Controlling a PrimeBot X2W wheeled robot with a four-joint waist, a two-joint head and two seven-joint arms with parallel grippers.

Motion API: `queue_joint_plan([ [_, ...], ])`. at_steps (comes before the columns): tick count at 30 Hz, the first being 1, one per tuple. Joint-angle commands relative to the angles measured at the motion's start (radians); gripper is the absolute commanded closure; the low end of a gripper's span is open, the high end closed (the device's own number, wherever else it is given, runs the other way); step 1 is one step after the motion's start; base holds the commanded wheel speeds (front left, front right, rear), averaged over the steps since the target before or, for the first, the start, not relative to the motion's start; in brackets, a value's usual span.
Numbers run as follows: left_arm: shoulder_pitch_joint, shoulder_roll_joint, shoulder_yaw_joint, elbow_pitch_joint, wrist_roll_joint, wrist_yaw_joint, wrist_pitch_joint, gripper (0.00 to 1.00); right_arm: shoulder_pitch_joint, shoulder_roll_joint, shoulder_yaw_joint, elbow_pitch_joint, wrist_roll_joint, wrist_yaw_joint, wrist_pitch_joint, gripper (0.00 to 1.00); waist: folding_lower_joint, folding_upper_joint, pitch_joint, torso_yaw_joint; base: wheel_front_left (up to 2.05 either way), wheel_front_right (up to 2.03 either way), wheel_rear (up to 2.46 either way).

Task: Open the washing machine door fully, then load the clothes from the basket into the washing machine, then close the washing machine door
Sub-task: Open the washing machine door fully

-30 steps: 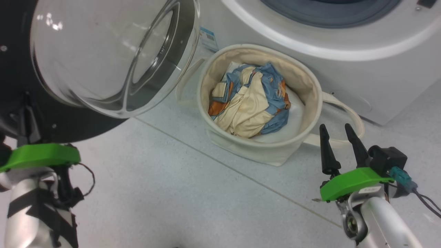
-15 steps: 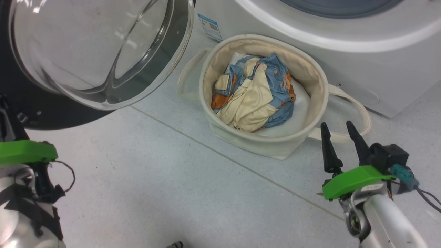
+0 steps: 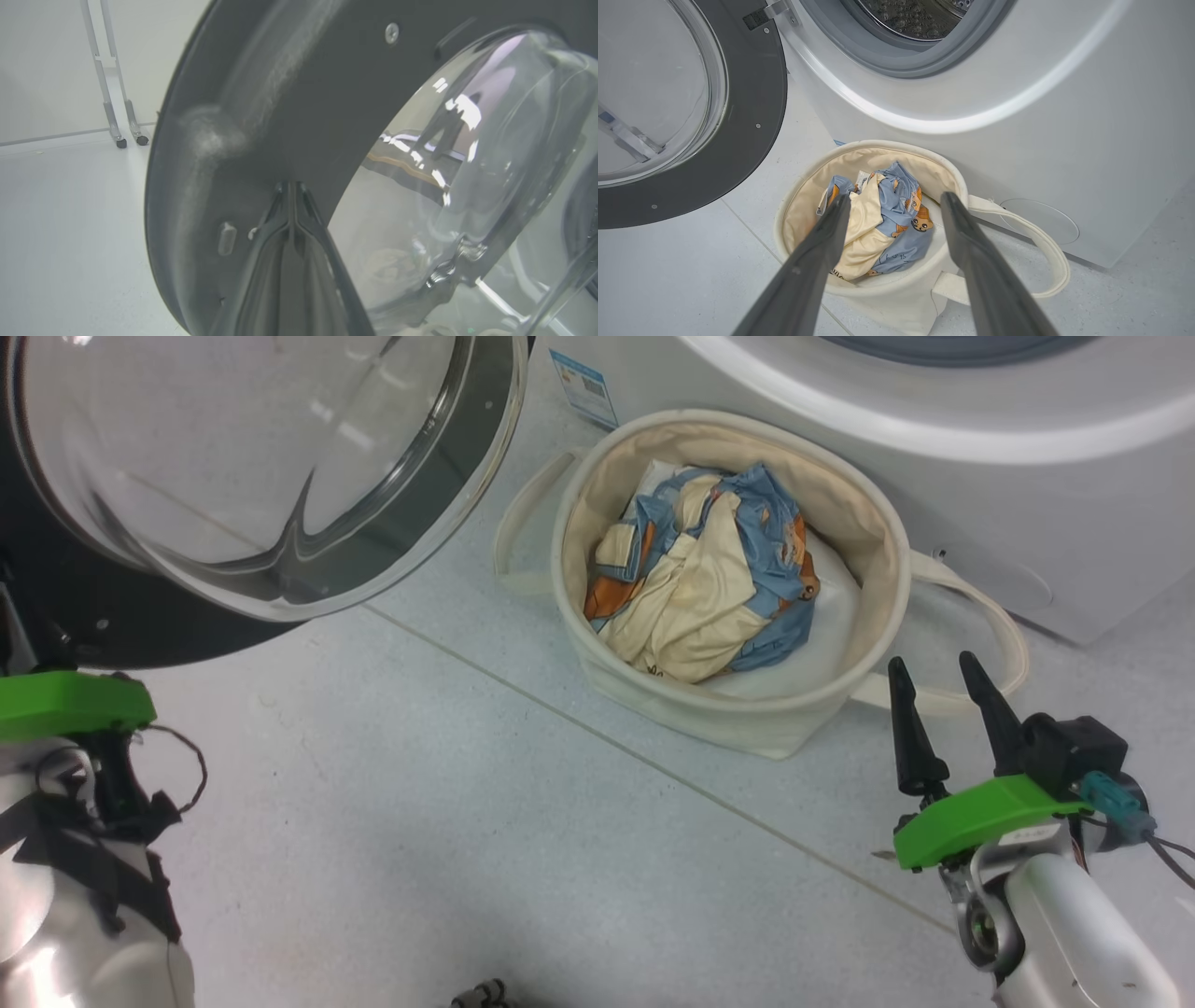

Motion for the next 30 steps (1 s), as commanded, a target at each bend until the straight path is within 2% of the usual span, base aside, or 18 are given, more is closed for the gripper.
queue_joint_plan([
  [1,0.005,0.034,0.033,-0.066,-0.001,-0.013,-0.005,0.93,-0.009,0.007,0.024,-0.030,-0.003,0.000,-0.012,0.00,-0.0001,0.0000,-0.015,0.002,0.00,0.00,0.00],
  [4,0.041,0.011,0.010,-0.143,-0.002,-0.036,-0.005,0.96,-0.001,0.021,0.020,-0.029,0.004,0.000,-0.012,0.00,-0.0001,0.0000,-0.046,0.002,0.00,0.00,0.00],
  [6,0.078,0.004,-0.034,-0.190,0.002,-0.046,-0.005,0.92,0.009,0.037,0.015,-0.026,0.011,0.000,-0.012,0.00,-0.0001,0.0000,-0.081,0.000,0.00,0.00,0.00],
  [11,0.194,0.001,-0.226,-0.252,-0.067,-0.054,-0.005,0.89,0.045,0.093,-0.009,-0.020,0.031,0.000,-0.012,0.00,-0.0001,0.0000,-0.197,-0.024,0.00,0.00,0.00],
  [17,0.337,0.001,-0.409,-0.322,-0.121,-0.008,-0.005,0.81,0.091,0.145,-0.031,-0.041,0.033,0.000,-0.012,0.00,-0.0001,0.0000,-0.313,-0.099,0.00,0.00,0.00],
  [18,0.358,0.001,-0.433,-0.330,-0.128,-0.003,-0.005,0.82,0.100,0.150,-0.032,-0.049,0.030,0.000,-0.012,0.00,-0.0001,0.0000,-0.326,-0.117,0.00,0.00,0.00],
  [21,0.394,0.001,-0.472,-0.346,-0.142,0.002,-0.005,0.80,0.119,0.158,-0.032,-0.067,0.030,0.000,-0.012,0.00,-0.0001,0.0000,-0.347,-0.152,0.00,0.00,0.00],
  [24,0.439,0.001,-0.515,-0.364,-0.161,0.005,-0.005,0.83,0.145,0.164,-0.035,-0.094,0.031,0.000,-0.012,0.00,-0.0001,0.0000,-0.368,-0.205,0.00,0.00,0.00],
  [25,0.452,0.001,-0.524,-0.365,-0.167,0.010,-0.005,0.80,0.153,0.165,-0.037,-0.101,0.031,0.000,-0.012,0.00,-0.0001,0.0000,-0.376,-0.221,0.00,0.00,0.00],
  [30,0.514,0.001,-0.554,-0.368,-0.194,0.033,-0.005,0.83,0.197,0.166,-0.042,-0.142,0.067,0.000,-0.012,0.00,-0.0001,0.0000,-0.414,-0.288,0.00,0.00,0.00],
])
